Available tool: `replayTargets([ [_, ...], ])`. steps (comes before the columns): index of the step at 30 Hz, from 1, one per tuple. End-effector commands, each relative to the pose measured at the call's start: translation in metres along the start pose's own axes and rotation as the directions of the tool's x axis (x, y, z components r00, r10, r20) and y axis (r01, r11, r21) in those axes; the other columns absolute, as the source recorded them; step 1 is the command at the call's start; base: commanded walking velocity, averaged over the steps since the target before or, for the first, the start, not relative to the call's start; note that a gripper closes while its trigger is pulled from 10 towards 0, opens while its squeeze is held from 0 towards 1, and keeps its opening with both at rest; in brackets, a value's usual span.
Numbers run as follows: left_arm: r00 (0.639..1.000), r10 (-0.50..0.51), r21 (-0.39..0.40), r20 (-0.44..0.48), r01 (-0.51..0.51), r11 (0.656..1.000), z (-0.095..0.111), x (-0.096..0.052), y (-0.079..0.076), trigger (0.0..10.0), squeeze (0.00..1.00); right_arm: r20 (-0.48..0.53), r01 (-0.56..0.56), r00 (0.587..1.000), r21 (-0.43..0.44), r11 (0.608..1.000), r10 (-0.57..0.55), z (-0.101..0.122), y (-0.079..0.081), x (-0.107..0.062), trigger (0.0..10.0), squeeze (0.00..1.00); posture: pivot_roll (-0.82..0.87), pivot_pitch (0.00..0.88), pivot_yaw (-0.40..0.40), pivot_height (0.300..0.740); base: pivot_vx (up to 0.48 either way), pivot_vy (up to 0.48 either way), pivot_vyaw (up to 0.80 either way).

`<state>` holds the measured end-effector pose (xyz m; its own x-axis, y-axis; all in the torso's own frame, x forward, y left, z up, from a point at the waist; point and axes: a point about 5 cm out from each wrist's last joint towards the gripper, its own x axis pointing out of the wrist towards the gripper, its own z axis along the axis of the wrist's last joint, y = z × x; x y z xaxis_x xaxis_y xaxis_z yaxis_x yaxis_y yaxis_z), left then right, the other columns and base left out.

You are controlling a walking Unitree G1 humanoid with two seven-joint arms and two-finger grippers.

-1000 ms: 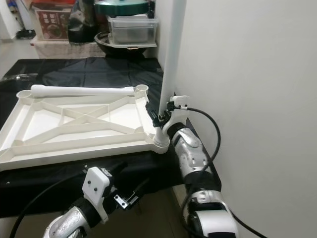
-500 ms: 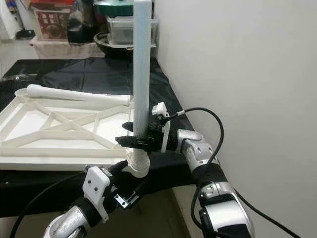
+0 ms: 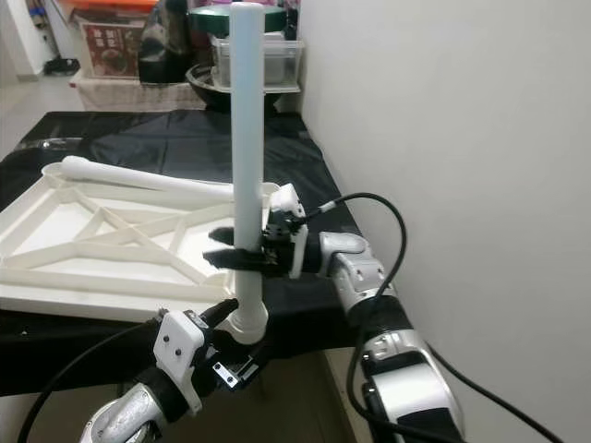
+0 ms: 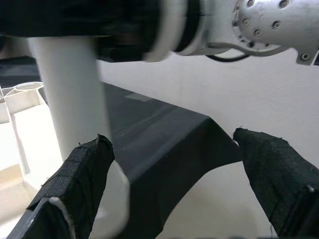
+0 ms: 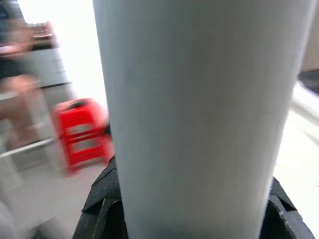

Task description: Building children table

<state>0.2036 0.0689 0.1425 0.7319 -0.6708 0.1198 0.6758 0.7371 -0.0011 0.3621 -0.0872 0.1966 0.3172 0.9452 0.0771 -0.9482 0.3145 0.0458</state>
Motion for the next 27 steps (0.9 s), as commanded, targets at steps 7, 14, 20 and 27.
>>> replayTargets([
  [7, 1.0, -0.002, -0.001, -0.018, 0.002, 1.0, -0.004, -0.001, -0.001, 10.0, 0.0, 0.043, 0.842, 0.533, 0.076, 0.534, -0.845, -0.007, -0.052, -0.043, 0.0, 0.0, 0.13, 0.012, -0.058, 0.74, 0.0, 0.0, 0.0],
  [14, 1.0, -0.004, -0.002, -0.018, 0.004, 1.0, -0.004, -0.001, -0.001, 10.0, 0.0, 0.012, 0.991, -0.006, 0.135, -0.005, -1.0, -0.016, -0.055, -0.082, 0.0, 0.0, 0.12, 0.018, -0.058, 0.74, 0.0, 0.0, 0.0],
  [20, 1.0, -0.006, -0.002, -0.019, 0.006, 1.0, -0.004, 0.0, -0.002, 10.0, 0.0, -0.029, 0.973, -0.038, 0.227, -0.043, -0.999, -0.024, -0.043, -0.05, 3.5, 0.0, 0.13, 0.022, -0.063, 0.74, 0.0, 0.0, 0.0],
  [27, 1.0, -0.004, -0.002, -0.019, 0.004, 1.0, -0.004, 0.0, -0.001, 10.0, 0.0, 0.048, 0.967, 0.115, 0.225, 0.123, -0.992, -0.017, -0.04, -0.03, 10.0, 1.0, 0.13, 0.025, -0.064, 0.74, 0.0, 0.0, 0.0],
])
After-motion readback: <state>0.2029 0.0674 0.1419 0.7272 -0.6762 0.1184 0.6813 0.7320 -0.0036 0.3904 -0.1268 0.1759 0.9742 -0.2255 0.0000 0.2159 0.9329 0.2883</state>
